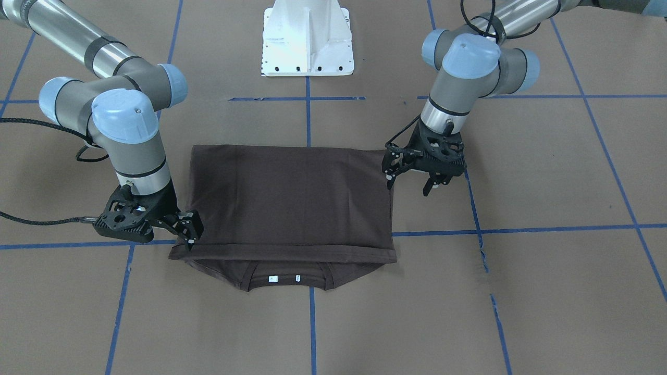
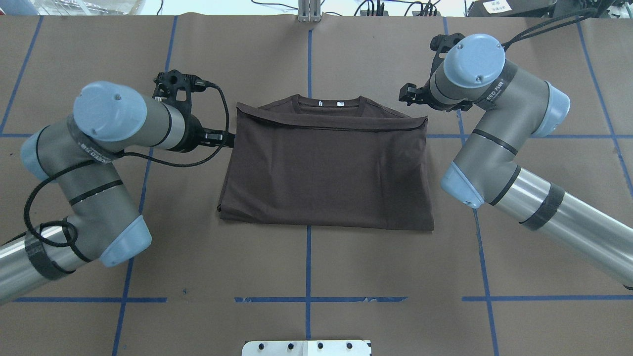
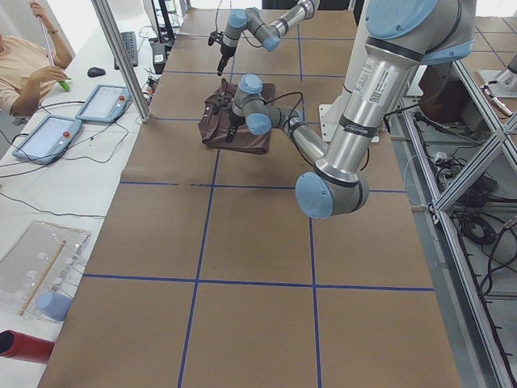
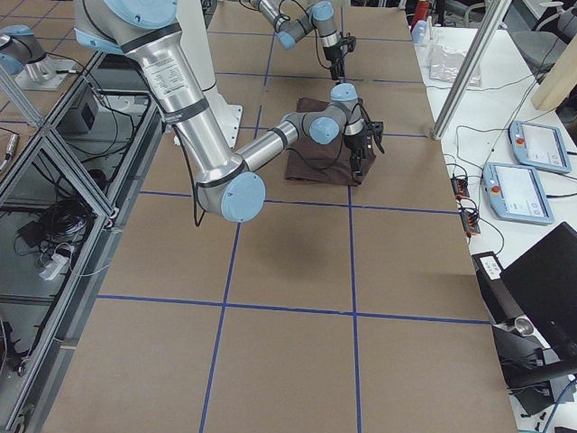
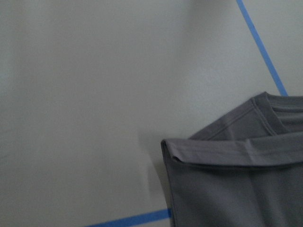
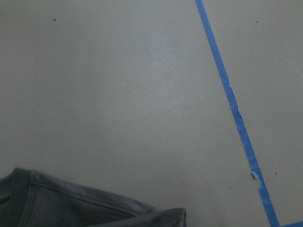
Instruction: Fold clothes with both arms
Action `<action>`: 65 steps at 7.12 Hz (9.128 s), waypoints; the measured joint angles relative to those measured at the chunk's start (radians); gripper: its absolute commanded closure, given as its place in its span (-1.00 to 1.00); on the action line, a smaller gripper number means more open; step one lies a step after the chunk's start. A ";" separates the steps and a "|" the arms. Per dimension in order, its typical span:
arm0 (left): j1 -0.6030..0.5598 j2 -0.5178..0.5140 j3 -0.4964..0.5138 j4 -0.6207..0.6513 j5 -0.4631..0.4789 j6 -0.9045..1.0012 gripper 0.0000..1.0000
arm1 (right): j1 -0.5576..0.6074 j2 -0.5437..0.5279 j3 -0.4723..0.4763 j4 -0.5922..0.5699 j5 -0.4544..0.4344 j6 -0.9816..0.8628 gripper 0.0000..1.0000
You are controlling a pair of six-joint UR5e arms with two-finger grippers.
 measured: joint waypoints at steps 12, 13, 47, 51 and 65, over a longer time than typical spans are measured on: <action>0.212 0.100 -0.024 -0.038 0.088 -0.194 1.00 | 0.001 -0.008 0.010 0.000 -0.005 0.008 -1.00; 0.216 0.101 -0.024 -0.038 0.097 -0.208 1.00 | 0.001 -0.009 0.010 0.000 -0.005 0.007 -1.00; -0.217 -0.232 0.596 -0.359 0.026 0.318 -1.00 | -0.269 0.263 -0.241 -0.053 -0.247 0.288 1.00; -0.207 -0.235 0.596 -0.361 0.026 0.303 -1.00 | -0.324 0.167 -0.011 -0.183 -0.262 0.298 1.00; -0.104 -0.035 0.225 -0.347 -0.070 0.081 -1.00 | -0.599 -0.112 0.444 -0.273 -0.436 0.259 0.19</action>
